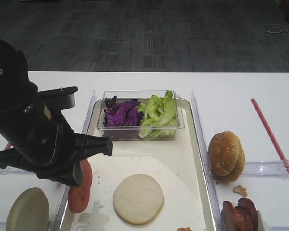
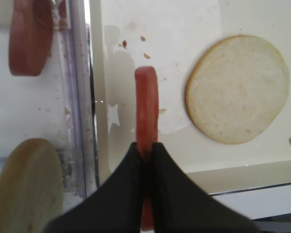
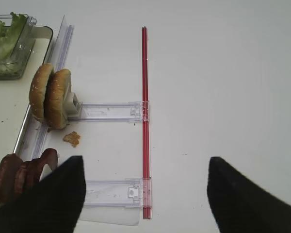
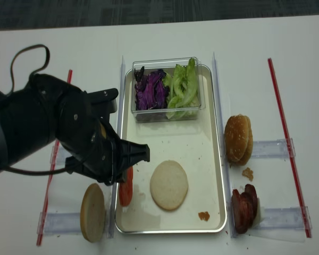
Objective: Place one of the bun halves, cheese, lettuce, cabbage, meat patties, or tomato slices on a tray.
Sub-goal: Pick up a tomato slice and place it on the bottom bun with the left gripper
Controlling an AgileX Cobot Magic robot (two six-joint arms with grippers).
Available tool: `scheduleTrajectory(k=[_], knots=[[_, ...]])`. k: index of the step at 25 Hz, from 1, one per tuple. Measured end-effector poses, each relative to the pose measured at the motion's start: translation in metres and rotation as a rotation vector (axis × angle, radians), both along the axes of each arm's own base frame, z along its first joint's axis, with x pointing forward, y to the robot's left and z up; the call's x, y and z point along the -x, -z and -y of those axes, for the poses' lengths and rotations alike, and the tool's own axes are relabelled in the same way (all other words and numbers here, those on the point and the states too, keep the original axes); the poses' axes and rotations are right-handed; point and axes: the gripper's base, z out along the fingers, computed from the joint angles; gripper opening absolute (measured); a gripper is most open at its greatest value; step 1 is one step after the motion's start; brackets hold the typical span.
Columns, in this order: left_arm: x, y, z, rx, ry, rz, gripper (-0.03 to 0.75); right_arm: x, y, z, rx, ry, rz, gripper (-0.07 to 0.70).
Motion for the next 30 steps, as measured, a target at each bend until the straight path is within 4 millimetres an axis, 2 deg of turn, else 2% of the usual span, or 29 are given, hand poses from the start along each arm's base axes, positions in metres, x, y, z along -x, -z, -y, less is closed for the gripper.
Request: scheduleTrajectory(k=[8,15,30], knots=[[-0.002,-0.001,0.005,0.046,-0.014,0.027,-0.002,0.000,0.000,0.000,0.000,0.000,0.000,0.563],[0.002,-0.004,0.023,0.147,0.017,0.064,-0.002,0.000,0.000,0.000,0.000,0.000,0.000,0.563],[-0.004,0.021,0.062,0.401,0.106,0.001,-0.002,0.000,0.000,0.000,0.000,0.000,0.000,0.563]])
